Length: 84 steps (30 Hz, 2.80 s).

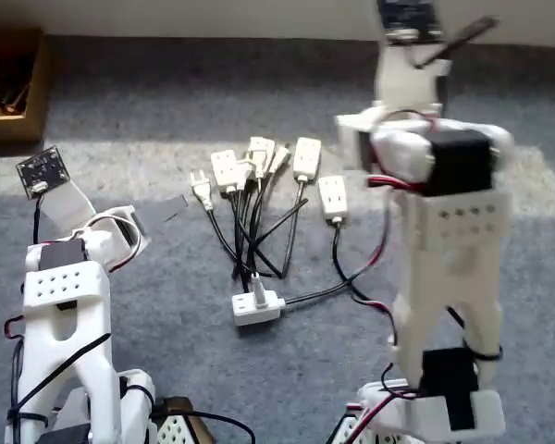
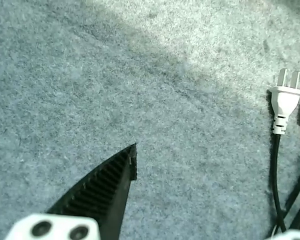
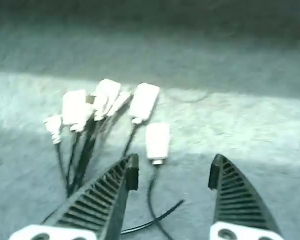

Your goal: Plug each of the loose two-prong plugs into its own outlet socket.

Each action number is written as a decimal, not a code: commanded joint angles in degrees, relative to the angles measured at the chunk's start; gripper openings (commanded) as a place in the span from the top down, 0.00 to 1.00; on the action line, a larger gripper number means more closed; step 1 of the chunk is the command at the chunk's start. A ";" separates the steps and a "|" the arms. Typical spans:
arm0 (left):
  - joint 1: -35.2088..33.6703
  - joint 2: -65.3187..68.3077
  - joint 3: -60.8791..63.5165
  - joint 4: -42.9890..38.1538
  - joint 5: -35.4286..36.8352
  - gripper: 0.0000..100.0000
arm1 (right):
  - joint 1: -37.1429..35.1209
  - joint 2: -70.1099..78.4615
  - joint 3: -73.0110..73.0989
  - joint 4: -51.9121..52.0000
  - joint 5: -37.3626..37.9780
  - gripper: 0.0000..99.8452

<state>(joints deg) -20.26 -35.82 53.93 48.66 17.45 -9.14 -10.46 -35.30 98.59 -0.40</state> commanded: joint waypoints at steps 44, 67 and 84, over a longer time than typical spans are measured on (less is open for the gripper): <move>44.18 14.81 -7.96 11.25 -52.84 0.65 | 15.69 -61.49 115.74 -44.79 10.55 0.77; 38.11 24.13 -23.34 23.30 -56.62 1.00 | 11.56 -61.58 117.76 -44.88 10.73 0.77; -15.43 24.84 -62.55 30.42 -52.40 0.99 | 11.56 -61.58 122.24 -50.24 10.55 0.77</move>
<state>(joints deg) -22.81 -10.86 -4.35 83.74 -35.21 2.99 -71.91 87.25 49.27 10.42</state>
